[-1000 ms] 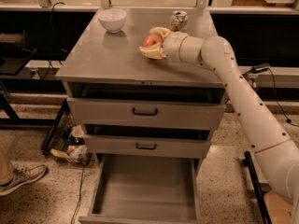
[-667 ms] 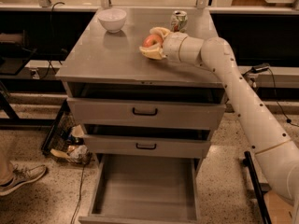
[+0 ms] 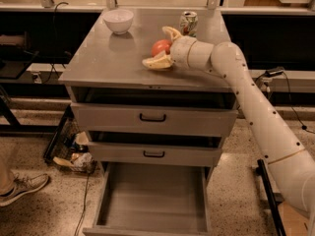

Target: Pick apple from bottom drawer and place on counter

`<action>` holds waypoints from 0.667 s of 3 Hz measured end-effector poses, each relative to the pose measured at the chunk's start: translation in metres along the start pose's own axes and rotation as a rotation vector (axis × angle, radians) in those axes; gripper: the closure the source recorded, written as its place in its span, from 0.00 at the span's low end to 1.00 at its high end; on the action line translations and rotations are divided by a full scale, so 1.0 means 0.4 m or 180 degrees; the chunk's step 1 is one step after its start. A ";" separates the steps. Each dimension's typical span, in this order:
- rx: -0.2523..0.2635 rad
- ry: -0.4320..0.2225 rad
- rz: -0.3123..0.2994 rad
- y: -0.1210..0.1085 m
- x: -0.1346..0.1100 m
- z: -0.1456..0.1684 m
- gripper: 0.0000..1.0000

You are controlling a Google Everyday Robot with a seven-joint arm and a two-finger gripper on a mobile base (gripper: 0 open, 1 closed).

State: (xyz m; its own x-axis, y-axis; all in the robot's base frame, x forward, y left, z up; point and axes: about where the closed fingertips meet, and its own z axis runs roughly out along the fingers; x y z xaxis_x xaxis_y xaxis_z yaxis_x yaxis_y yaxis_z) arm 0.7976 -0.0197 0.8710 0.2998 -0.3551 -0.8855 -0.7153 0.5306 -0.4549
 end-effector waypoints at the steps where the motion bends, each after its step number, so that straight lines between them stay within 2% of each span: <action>1: -0.0045 -0.0031 0.0037 0.006 0.002 0.004 0.00; 2: -0.0089 -0.0048 0.0058 0.008 0.000 0.005 0.00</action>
Offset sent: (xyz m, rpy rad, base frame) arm -0.0015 -0.0033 -0.0004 0.0185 0.0237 0.0374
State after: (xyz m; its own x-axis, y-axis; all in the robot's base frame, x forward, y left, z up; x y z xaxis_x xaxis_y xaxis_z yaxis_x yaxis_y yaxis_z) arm 0.7964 -0.0166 0.8693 0.2960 -0.3338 -0.8950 -0.7379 0.5151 -0.4361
